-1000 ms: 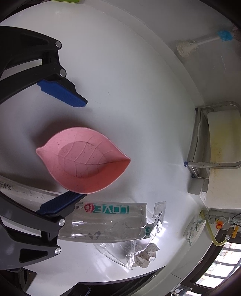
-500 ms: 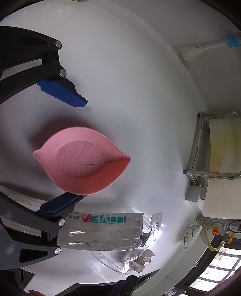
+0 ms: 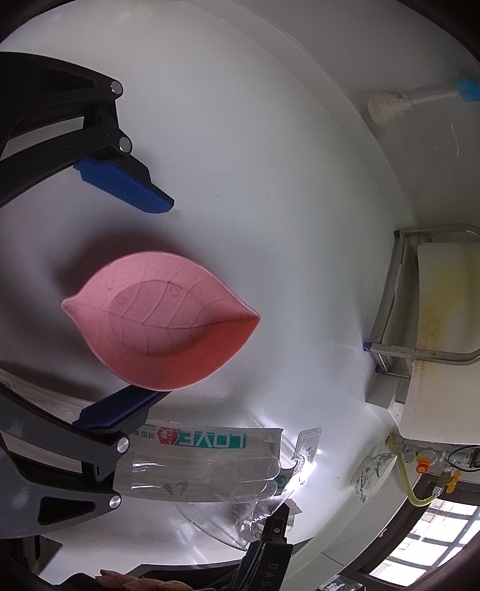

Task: Collect trash
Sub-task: 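Grasp the crumpled paper with the right tool while the left tool grasps the pink dish, then carry the crumpled paper and pink dish over the grey bin with both tools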

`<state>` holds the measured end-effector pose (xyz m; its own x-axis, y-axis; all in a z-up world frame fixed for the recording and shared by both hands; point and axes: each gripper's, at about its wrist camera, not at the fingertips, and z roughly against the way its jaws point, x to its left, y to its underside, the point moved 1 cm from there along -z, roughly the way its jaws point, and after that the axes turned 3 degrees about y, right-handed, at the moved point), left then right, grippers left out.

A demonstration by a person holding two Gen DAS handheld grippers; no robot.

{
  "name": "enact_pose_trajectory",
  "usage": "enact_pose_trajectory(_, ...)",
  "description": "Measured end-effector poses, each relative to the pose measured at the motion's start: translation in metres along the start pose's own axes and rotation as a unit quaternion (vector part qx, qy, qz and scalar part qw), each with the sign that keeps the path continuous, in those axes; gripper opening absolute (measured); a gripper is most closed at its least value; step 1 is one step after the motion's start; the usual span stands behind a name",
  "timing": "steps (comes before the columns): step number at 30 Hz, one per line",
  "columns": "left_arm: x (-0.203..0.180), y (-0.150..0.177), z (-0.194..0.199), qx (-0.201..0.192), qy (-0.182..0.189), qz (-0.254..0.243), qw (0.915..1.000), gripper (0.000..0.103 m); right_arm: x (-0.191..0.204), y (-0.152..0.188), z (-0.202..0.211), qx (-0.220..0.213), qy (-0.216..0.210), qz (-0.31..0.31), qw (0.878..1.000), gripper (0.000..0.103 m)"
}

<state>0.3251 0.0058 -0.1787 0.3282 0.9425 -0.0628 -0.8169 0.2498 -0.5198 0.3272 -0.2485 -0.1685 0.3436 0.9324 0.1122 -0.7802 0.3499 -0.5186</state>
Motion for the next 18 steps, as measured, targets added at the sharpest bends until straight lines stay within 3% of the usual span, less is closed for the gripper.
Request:
enact_pose_trajectory(2,0.000,0.001,0.001,-0.003,0.004,0.004,1.0000,0.086,0.004,0.001,-0.003,0.003,-0.002,0.010,1.000,0.046)
enact_pose_trajectory(5,0.000,0.002,0.004,-0.007,0.008,0.004,0.9999,0.078,0.008,0.003,-0.005,0.007,-0.007,0.022,1.000,0.039)
enact_pose_trajectory(9,-0.002,0.002,0.007,-0.013,0.013,0.003,0.9998,0.062,0.013,0.004,-0.001,0.002,-0.015,0.032,0.999,0.036)
enact_pose_trajectory(18,0.003,0.001,0.012,-0.010,0.021,0.013,0.9996,0.062,0.008,0.013,0.012,-0.004,-0.018,0.018,1.000,0.035)
